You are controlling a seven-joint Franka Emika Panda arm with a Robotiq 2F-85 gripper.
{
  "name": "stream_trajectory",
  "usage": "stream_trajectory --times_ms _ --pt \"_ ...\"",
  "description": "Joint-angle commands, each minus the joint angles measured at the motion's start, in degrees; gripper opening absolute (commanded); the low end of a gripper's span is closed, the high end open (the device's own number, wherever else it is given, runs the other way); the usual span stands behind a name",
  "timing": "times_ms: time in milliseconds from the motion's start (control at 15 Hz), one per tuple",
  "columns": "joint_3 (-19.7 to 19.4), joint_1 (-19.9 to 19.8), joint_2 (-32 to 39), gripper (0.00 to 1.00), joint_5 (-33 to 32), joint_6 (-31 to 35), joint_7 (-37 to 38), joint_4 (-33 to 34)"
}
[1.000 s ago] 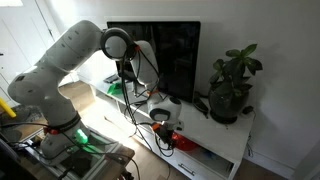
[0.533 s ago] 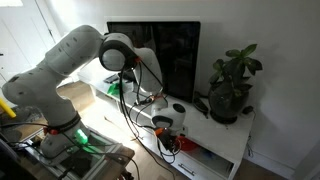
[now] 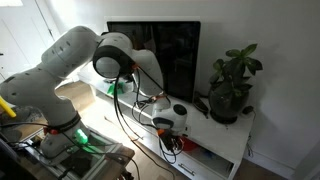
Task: Put the hate on the top of the table
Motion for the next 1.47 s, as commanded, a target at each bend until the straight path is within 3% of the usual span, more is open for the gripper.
stream_trajectory --times_ms 0,333,600,667,733,867,1400 --pt "4.86 -5.42 2.24 1.0 -1.08 -0.34 -1.8 1.72" --pt "7.52 -8.12 4.36 1.0 -0.78 -0.39 -1.23 3.41" --pt "7.76 -7.9 5.72 1.0 -1.08 -0.17 -0.57 4.78" --pt "7.78 -7.79 5.98 0.95 -1.11 -0.32 -0.48 5.18" --pt "7.85 -7.76 6.25 0.74 -1.19 -0.4 -0.55 5.54" --pt "8.01 -7.77 6.91 0.69 -1.2 -0.82 -0.55 6.41" --pt "8.09 -7.98 9.03 0.11 -0.95 -2.79 -0.47 9.43"
